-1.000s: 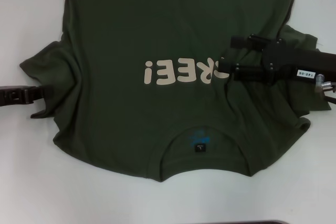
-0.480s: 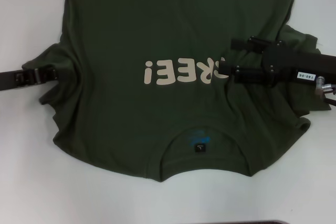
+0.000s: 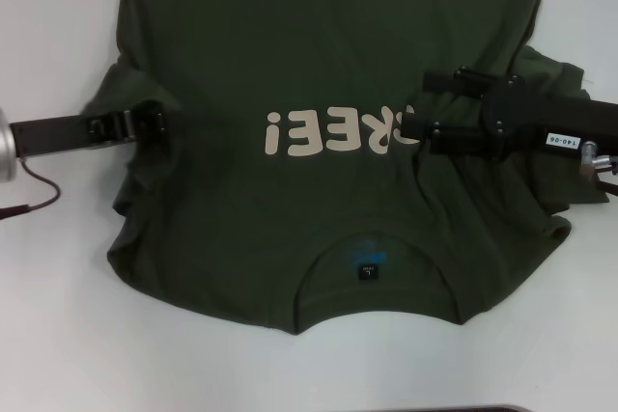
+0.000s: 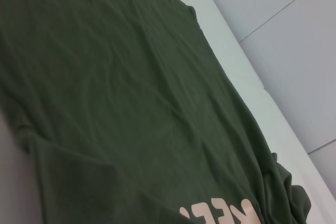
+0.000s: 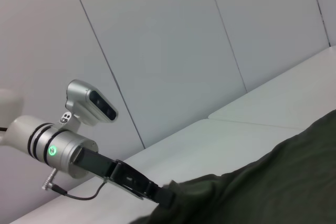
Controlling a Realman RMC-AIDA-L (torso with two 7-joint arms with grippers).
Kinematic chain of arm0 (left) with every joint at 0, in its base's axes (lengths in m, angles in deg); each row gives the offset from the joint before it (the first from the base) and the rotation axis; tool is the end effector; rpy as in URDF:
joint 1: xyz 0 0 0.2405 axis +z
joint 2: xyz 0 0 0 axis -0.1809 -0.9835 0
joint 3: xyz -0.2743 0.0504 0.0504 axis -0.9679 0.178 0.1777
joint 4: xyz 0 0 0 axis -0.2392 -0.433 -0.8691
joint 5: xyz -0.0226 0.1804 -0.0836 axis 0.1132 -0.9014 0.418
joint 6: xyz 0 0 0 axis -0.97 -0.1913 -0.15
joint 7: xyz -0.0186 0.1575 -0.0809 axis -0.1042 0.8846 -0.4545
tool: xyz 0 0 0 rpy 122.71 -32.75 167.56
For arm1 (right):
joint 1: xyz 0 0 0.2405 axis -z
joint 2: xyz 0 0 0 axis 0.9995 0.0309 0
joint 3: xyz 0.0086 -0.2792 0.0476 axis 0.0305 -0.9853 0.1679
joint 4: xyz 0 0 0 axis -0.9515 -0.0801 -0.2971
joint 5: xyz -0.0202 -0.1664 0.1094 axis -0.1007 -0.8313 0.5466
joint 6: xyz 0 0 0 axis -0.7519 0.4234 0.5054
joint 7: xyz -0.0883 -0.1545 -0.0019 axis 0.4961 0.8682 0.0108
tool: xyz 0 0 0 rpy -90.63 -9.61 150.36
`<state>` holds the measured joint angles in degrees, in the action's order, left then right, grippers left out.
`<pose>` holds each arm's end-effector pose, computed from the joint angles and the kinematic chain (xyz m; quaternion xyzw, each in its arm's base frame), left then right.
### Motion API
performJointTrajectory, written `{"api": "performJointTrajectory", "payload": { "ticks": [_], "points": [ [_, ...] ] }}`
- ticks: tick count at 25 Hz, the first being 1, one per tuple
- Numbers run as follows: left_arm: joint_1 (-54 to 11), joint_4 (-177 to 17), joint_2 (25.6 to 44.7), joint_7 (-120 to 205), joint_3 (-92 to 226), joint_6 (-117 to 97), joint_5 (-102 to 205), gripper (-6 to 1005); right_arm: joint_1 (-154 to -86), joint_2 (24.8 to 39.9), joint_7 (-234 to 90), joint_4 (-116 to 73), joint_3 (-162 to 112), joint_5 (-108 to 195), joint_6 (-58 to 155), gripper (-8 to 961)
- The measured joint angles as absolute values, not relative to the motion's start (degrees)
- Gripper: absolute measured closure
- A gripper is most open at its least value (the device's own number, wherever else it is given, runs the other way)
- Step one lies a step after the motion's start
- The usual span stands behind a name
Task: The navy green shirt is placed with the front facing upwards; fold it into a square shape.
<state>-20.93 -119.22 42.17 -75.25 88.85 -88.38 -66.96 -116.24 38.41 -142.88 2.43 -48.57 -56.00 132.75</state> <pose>-0.2950 0.3474 -0.0482 -0.7970 -0.5521 -0.2217 0.1039 0.2787 0.3198 -0.0492 -0.9023 0.2644 0.3160 0.1267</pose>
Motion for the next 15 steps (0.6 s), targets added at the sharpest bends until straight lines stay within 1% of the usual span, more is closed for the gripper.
{"api": "performJointTrajectory", "payload": {
  "ticks": [5,15],
  "points": [
    [-21.6,-117.3,43.29,-75.1,88.7,-85.0,-66.4,961,-116.2,38.41,-142.8,2.3,-48.6,-56.0,132.8,13],
    [-22.8,-111.8,43.92,-72.7,89.0,-80.4,-62.0,948,-116.2,38.41,-142.8,2.2,-48.6,-56.0,132.8,13]
  ]
}}
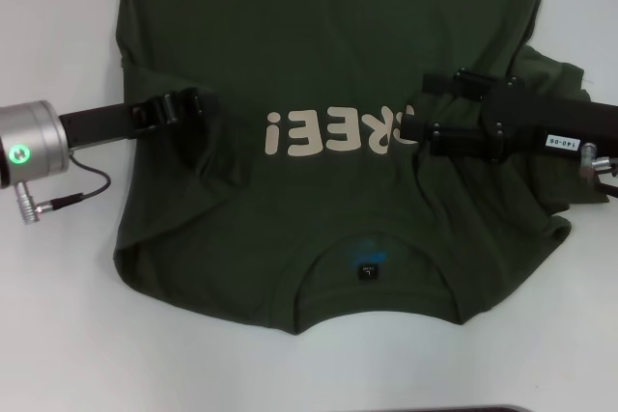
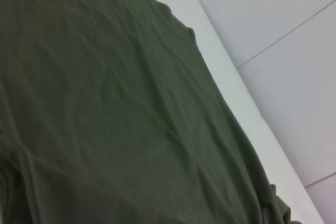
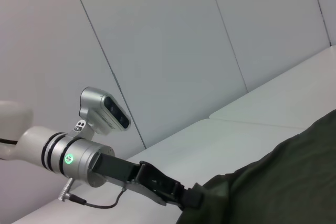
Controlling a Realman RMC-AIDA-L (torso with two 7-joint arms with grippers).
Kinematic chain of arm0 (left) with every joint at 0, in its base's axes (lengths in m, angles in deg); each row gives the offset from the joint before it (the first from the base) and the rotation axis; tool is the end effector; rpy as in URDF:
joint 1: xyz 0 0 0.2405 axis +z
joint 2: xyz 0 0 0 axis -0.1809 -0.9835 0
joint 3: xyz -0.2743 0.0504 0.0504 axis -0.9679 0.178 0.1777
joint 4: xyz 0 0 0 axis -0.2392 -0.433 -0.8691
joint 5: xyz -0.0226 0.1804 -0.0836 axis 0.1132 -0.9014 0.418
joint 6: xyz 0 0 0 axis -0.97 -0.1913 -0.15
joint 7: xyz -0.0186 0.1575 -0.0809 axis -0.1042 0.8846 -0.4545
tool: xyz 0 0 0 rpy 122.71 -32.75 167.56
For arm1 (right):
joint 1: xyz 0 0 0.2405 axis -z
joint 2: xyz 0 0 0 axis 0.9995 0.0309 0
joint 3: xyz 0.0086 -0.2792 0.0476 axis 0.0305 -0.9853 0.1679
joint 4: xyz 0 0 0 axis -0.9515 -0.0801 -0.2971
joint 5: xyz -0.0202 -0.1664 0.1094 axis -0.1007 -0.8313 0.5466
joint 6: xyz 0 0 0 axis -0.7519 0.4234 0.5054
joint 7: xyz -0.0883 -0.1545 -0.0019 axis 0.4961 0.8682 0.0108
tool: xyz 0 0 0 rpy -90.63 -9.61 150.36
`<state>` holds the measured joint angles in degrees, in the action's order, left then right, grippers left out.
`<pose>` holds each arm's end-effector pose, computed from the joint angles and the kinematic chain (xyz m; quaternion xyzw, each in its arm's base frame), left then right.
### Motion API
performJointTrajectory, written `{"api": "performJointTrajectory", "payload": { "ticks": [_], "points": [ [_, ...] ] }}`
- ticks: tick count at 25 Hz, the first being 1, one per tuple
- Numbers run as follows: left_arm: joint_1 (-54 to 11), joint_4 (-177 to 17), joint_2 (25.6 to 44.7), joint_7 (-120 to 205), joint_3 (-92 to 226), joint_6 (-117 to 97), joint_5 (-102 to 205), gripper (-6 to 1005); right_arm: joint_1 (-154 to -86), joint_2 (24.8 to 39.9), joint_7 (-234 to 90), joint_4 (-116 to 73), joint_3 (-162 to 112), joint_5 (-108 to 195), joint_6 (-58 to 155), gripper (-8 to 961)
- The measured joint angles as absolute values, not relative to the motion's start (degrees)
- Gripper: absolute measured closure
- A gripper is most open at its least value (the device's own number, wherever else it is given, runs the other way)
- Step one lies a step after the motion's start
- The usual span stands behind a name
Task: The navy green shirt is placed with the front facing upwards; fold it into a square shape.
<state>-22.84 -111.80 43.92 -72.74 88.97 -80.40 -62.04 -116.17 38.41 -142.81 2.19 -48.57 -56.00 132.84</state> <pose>-0.2822 0.3601 -0.0780 -0.7733 -0.5669 -0.2615 0.1107 0.2789 0.3187 -0.0499 -0.9018 0.2656 0.3170 0.1252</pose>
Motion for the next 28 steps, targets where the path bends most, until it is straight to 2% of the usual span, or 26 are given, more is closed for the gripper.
{"api": "performJointTrajectory", "payload": {
  "ticks": [19,28],
  "points": [
    [-24.3,-106.1,44.14,-69.3,89.0,-76.1,-59.5,922,-116.0,38.41,-142.8,2.0,-48.6,-56.0,132.9,12],
    [-24.6,-104.6,44.17,-69.3,89.0,-74.3,-59.5,503,-115.8,38.41,-142.8,2.0,-48.6,-56.0,133.4,12]
  ]
}}
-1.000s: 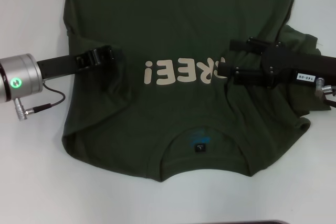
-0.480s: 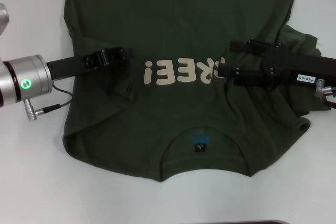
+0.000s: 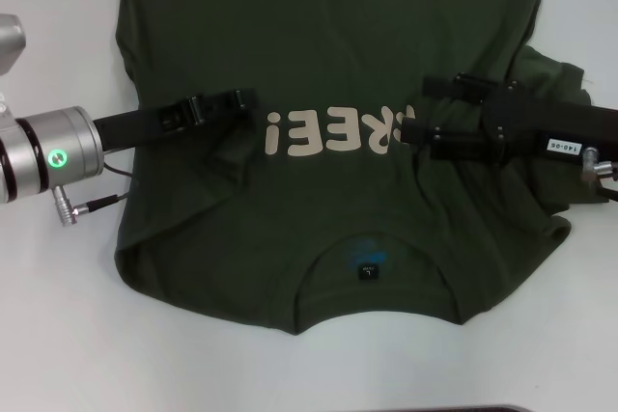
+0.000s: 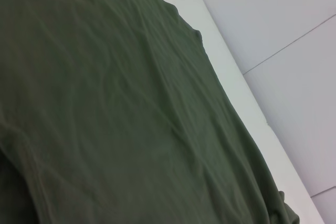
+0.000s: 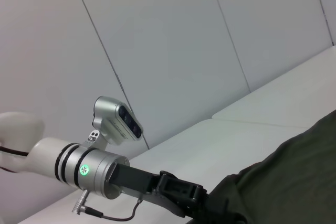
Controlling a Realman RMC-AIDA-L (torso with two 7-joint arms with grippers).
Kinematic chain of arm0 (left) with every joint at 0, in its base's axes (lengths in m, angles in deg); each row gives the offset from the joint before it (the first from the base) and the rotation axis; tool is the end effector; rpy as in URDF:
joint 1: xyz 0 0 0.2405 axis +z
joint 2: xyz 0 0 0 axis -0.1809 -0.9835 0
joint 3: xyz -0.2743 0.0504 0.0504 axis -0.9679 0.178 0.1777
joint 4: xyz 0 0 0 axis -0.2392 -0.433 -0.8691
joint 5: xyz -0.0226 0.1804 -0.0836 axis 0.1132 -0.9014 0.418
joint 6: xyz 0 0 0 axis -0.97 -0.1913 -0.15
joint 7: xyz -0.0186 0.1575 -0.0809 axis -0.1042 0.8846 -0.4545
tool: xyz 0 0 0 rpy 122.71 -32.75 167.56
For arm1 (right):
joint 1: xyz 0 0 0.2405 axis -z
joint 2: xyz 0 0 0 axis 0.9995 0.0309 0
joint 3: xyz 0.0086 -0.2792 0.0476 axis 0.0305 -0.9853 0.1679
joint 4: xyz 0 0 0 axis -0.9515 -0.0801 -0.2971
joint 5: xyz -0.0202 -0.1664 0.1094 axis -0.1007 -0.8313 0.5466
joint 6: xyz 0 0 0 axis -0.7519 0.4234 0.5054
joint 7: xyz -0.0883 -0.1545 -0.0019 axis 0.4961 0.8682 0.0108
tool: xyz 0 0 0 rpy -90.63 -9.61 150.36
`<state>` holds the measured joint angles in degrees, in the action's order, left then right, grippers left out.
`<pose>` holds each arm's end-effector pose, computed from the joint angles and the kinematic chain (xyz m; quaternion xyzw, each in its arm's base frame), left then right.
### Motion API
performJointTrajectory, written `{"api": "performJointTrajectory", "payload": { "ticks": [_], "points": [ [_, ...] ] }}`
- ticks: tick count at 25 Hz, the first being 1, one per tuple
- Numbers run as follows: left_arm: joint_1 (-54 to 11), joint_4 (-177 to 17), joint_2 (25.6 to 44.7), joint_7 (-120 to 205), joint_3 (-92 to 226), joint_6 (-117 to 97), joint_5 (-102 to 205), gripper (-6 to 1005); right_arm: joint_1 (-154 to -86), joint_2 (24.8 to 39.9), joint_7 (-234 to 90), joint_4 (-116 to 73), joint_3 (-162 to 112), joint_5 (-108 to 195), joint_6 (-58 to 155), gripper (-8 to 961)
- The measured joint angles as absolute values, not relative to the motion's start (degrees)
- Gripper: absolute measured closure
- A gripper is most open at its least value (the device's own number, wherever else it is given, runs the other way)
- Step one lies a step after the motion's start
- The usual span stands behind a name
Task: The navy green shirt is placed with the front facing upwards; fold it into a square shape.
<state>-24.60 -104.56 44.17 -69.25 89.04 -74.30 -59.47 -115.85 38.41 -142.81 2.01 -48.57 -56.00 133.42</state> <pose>-0.2781 0.3650 -0.1010 -0.7621 -0.5769 -0.2703 0.1157 0.2793 0.3155 -0.0501 -0.9008 0.2675 0.3198 0.1212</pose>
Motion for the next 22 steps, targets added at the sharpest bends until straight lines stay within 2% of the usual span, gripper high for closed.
{"api": "performJointTrajectory", "payload": {
  "ticks": [1,4,13,22],
  "points": [
    [-24.7,-104.5,44.20,-69.1,89.0,-74.4,-59.5,455,-115.8,38.40,-142.8,2.0,-48.6,-56.0,133.4,12],
    [-24.8,-104.5,44.25,-68.6,89.0,-74.8,-59.4,224,-115.7,38.41,-142.8,2.0,-48.6,-56.0,133.5,12],
    [-24.4,-105.3,44.14,-63.8,88.9,-79.9,-55.1,193,-115.5,38.41,-142.8,2.0,-48.6,-56.0,133.5,13],
    [-20.8,-113.3,42.04,-66.3,89.5,-83.3,-58.7,198,-115.5,38.32,-143.1,2.2,-48.3,-56.0,133.5,13]
  ]
}}
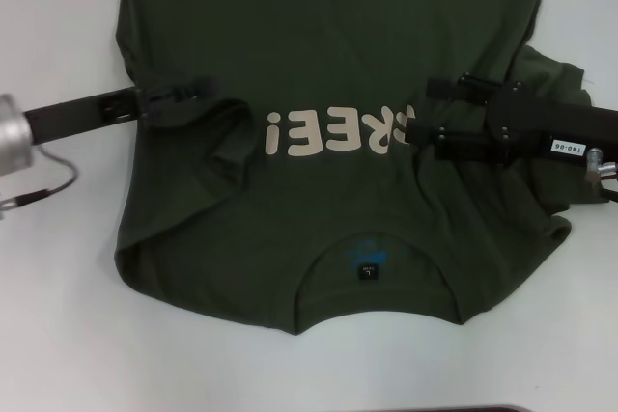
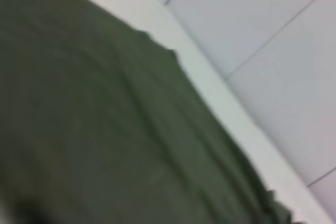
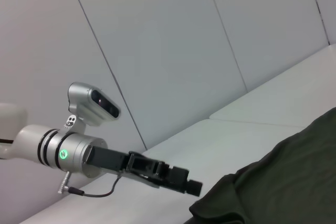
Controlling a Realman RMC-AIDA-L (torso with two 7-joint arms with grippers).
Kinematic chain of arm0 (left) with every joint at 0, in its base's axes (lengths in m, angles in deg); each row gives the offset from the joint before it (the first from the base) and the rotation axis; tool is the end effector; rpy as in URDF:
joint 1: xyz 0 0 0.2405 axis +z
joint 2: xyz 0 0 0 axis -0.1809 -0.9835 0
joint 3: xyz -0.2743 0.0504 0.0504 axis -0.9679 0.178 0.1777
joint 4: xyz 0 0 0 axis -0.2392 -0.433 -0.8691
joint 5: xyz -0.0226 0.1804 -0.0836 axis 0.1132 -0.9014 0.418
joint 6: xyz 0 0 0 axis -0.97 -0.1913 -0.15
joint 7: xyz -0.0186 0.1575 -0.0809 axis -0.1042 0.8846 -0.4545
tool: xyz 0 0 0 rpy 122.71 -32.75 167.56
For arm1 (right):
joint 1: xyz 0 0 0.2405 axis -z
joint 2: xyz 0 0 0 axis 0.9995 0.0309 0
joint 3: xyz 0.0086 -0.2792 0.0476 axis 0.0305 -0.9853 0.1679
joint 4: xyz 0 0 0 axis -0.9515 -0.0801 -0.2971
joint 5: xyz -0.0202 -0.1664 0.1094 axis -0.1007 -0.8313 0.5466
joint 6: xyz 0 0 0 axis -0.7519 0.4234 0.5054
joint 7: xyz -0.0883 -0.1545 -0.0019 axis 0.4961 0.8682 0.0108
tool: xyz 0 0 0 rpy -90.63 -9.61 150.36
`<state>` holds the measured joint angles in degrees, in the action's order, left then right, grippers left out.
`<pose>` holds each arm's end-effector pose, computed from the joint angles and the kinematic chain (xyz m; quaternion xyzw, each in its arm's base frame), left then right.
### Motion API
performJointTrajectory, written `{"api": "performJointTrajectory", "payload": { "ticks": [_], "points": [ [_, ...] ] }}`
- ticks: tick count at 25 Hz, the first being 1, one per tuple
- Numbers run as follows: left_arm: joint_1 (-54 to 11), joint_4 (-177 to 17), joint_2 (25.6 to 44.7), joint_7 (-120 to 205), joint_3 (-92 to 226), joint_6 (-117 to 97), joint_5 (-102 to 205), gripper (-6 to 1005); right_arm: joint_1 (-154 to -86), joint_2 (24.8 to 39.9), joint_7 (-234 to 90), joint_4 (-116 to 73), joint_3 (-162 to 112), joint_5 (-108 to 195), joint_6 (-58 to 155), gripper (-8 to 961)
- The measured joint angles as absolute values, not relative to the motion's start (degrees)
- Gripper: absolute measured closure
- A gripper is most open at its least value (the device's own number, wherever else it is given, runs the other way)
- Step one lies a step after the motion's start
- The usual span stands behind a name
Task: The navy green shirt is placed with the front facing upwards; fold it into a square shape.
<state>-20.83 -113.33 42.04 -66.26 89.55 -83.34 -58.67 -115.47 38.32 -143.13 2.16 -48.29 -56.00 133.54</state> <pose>-0.2899 0.3585 -0.0548 -0.8003 -0.5160 -0.2748 0.1334 0.2817 0.3144 -0.0484 -0.8989 0.2721 0.3205 0.1236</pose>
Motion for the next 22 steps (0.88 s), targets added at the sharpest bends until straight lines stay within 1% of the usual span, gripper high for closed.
{"api": "performJointTrajectory", "payload": {
  "ticks": [2,6,13,22],
  "points": [
    [-19.7,-115.3,41.53,-67.9,89.8,-83.0,-60.2,199,-115.5,38.32,-143.1,2.2,-48.2,-56.0,133.5,13],
    [-18.2,-117.1,41.11,-68.9,89.6,-82.8,-61.0,199,-115.5,38.36,-143.2,2.2,-48.1,-56.0,133.5,13],
    [-17.6,-117.0,41.20,-69.3,89.9,-79.8,-62.2,198,-115.5,38.41,-143.2,2.2,-48.0,-56.0,133.6,13],
    [-18.4,-114.2,41.43,-69.5,90.8,-75.8,-62.6,199,-115.4,38.41,-143.2,2.1,-47.8,-56.0,134.0,12]
  ]
}}
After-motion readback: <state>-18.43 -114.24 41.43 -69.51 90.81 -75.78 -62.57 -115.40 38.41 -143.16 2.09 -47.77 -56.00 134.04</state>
